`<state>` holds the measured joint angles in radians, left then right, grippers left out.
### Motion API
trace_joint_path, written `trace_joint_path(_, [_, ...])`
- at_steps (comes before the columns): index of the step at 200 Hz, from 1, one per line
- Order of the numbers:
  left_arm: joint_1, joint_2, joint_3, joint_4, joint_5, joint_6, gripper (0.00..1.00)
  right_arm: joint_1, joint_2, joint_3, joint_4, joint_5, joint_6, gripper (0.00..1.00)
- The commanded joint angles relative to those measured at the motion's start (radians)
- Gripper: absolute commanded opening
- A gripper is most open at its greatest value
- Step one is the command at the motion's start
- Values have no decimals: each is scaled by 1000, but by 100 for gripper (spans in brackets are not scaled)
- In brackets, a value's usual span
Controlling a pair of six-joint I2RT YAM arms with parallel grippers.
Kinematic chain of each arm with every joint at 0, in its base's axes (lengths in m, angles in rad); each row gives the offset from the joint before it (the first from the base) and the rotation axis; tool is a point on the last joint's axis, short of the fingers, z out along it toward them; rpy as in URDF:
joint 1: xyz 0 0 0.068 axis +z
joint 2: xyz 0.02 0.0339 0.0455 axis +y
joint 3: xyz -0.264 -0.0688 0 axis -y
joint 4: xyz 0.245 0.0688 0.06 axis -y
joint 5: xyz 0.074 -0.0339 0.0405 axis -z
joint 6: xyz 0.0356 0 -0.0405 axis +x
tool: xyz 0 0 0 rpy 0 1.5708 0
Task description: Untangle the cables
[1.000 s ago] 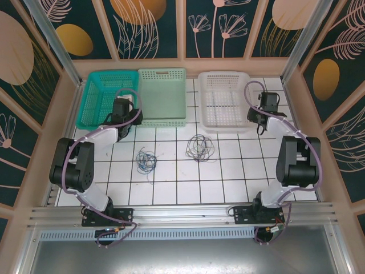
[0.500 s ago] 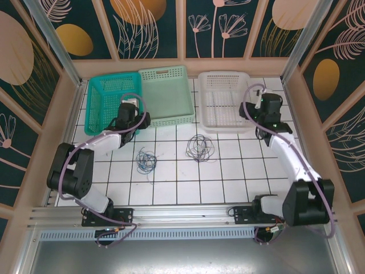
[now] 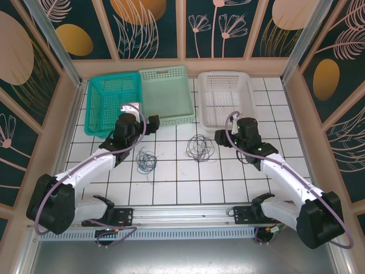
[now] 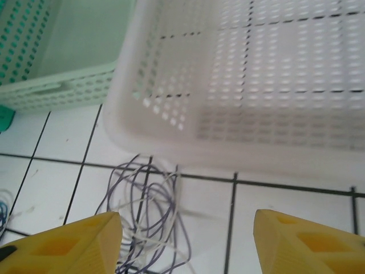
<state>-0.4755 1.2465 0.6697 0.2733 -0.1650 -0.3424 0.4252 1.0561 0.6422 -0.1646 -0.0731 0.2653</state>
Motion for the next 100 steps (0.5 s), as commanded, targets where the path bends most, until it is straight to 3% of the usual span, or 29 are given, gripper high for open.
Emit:
trace_joint_path(1, [-45, -21, -37, 94, 36, 18, 98, 21, -4, -42, 3, 2, 62, 63])
trace_joint_path(100, [-85, -24, -111, 267, 226, 26, 99, 76, 104, -156, 57, -25, 172, 57])
